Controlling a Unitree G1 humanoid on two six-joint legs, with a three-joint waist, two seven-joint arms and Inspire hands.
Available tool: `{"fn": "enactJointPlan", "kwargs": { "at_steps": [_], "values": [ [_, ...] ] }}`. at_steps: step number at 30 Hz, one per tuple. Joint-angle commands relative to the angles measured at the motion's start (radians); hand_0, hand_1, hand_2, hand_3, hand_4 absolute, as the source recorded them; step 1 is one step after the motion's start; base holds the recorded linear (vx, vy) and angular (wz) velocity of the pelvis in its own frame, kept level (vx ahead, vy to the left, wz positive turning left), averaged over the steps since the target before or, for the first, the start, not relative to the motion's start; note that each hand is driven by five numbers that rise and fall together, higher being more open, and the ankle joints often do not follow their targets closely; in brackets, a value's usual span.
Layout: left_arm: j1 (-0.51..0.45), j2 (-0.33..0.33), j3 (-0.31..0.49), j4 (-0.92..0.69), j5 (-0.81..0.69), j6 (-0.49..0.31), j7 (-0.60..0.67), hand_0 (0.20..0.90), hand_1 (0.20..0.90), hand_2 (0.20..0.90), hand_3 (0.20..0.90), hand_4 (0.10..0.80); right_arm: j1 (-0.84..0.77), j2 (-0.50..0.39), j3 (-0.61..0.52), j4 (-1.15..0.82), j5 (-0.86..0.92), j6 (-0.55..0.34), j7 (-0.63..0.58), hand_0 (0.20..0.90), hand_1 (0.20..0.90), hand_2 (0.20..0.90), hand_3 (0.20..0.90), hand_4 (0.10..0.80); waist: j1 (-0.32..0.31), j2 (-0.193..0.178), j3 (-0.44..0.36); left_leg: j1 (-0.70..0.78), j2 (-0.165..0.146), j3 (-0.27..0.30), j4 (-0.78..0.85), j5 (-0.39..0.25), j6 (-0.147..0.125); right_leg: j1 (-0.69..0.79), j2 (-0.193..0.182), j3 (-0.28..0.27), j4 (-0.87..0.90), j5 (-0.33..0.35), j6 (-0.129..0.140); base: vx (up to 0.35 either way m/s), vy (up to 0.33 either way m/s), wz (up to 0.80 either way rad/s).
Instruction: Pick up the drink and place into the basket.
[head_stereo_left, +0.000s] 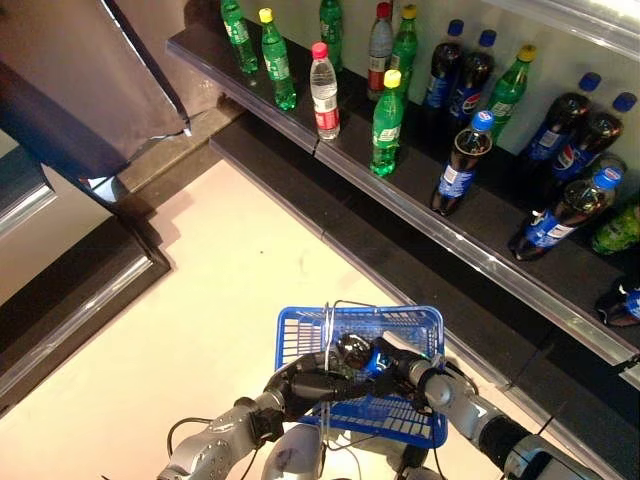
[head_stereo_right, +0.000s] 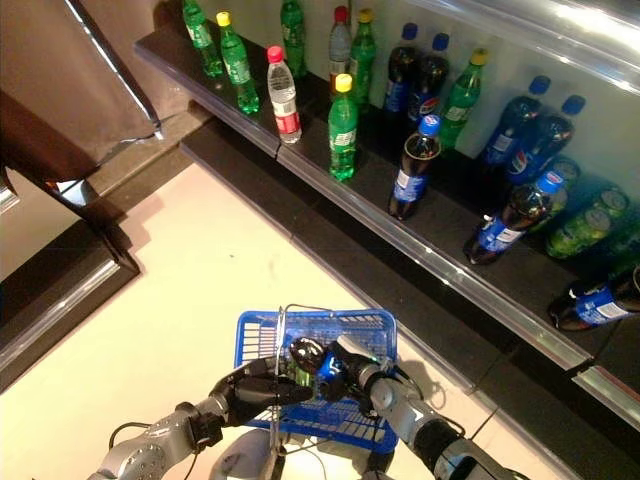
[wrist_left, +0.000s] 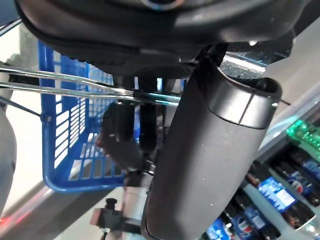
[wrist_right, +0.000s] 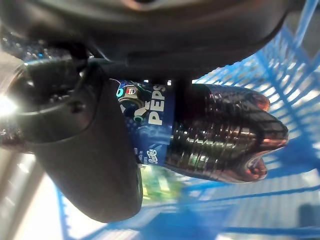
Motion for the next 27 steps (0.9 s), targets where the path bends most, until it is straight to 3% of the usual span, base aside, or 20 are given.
{"fn": "enactJointPlan", "kwargs": {
  "at_steps": [1,4,9,15,26,27],
  "values": [
    [-0.115,-0.022,-0.029,-0.278,-0.127,-0.057,-0.192,0.3,0.3,0.3,0.2,0.1,-0.153,0.029,0.081,0.015,-0.091,0.003,0.063,0.3,0.3,0.3,0.2,0.1,0.04,-0.025,-0.059,-0.022,0.013,0.001,0.07,-0.034,0.005,-0.069,-0.106,0.008,0.106,0.052,-0.013,-0.001,-0.03,0.12],
    [-0.134,-0.036,-0.047,-0.289,-0.147,0.016,-0.224,0.3,0.3,0.3,0.2,0.1,-0.232,0.048,0.119,0.104,-0.13,0.061,0.169,0.3,0.3,0.3,0.2,0.1,0.061,-0.023,-0.048,-0.029,0.009,-0.014,0.071,-0.032,0.007,-0.07,-0.11,-0.002,0.11,0.054,-0.011,-0.003,-0.022,0.16],
    [-0.165,-0.057,-0.097,-0.311,-0.143,0.019,-0.244,0.3,0.3,0.3,0.2,0.1,-0.294,0.083,0.157,0.191,-0.114,0.156,0.285,0.3,0.3,0.3,0.2,0.1,0.077,-0.021,-0.033,-0.036,0.004,-0.031,0.069,-0.027,0.011,-0.072,-0.11,-0.006,0.112,0.057,-0.01,0.001,-0.006,0.07],
    [-0.206,-0.095,-0.132,-0.327,-0.148,0.049,-0.226,0.3,0.3,0.3,0.2,0.1,-0.327,0.144,0.132,0.329,-0.104,0.188,0.282,0.3,0.3,0.3,0.2,0.1,0.094,-0.018,-0.016,-0.047,-0.005,-0.055,0.068,-0.024,0.017,-0.076,-0.113,-0.015,0.111,0.065,-0.006,0.002,-0.006,0.11],
    [-0.252,-0.104,-0.155,-0.335,-0.18,0.054,-0.197,0.3,0.3,0.3,0.2,0.1,-0.322,0.168,0.107,0.365,-0.093,0.238,0.234,0.3,0.3,0.3,0.2,0.1,0.091,-0.018,0.016,-0.061,-0.01,-0.063,0.064,-0.02,0.025,-0.094,-0.111,-0.009,0.104,0.08,0.0,-0.009,0.001,0.05],
    [-0.255,-0.105,-0.155,-0.336,-0.183,0.054,-0.194,0.3,0.3,0.3,0.2,0.1,-0.322,0.169,0.102,0.366,-0.081,0.243,0.222,0.347,0.347,0.347,0.255,0.155,0.091,-0.018,0.018,-0.06,-0.01,-0.063,0.063,-0.02,0.025,-0.095,-0.112,-0.01,0.103,0.081,0.0,0.0,0.0,0.0]
  ]
}}
